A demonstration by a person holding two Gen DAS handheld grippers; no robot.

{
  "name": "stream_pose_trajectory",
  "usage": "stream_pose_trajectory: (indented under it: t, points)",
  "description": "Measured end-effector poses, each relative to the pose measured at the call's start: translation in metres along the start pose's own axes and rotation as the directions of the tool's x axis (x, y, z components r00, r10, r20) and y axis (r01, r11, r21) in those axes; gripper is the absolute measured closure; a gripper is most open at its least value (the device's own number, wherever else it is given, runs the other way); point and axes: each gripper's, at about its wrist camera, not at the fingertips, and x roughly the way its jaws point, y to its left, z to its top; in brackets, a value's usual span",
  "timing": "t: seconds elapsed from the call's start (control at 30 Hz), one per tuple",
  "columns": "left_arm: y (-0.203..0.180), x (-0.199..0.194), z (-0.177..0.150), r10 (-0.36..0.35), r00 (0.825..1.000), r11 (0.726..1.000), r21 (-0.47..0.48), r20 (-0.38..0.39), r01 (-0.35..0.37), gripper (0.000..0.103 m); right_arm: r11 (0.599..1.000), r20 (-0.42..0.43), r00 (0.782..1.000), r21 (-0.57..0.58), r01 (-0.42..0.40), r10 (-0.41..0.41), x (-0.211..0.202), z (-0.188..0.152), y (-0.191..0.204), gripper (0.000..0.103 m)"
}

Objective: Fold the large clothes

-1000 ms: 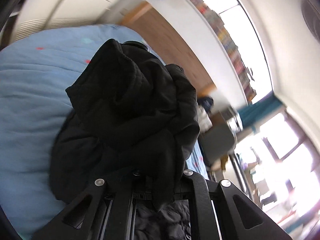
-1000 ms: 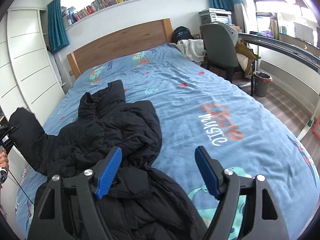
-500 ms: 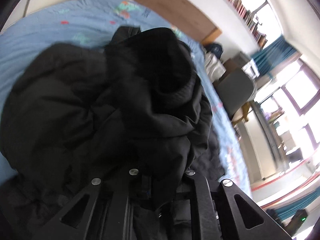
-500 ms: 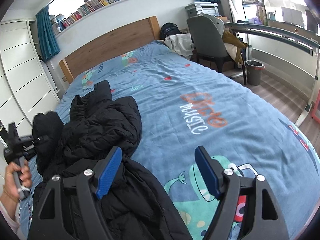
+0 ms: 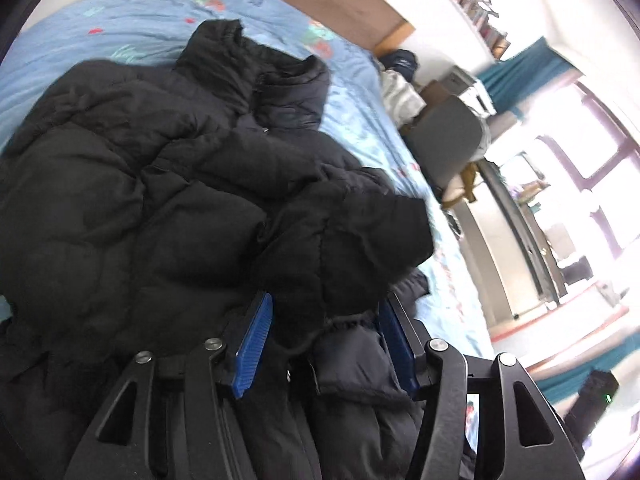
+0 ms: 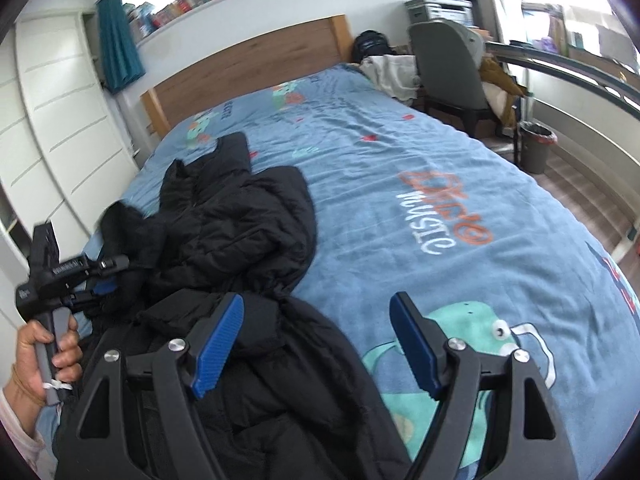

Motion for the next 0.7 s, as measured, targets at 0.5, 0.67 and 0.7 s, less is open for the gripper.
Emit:
stream_pose_trajectory:
  t: [0.5,0.67,0.7]
  points:
    - [0.094,-0.067,0.051,0.378,0.914,0.921,0.042,0.15,-0.388,0.046,0.915,-0.065,0.967,-0.314,-0.255,0.248,0.096,0.046,0.209,0.028]
    - [0.136,-0.046,0.048,0.429,0.897,0.901,0.024,0.103,-0.434,0.045,0.901,-0.129,0.968,-0.357,-0.247,0.215,0.166,0.04,0.247,0.028]
    - [0.144,-0.037,0.044,0.433,0.898,0.9,0.03,0.081,-0.436,0.044,0.906,-0.146,0.971,-0.355,-0.232,0.191,0.18,0.037,0.247,0.028]
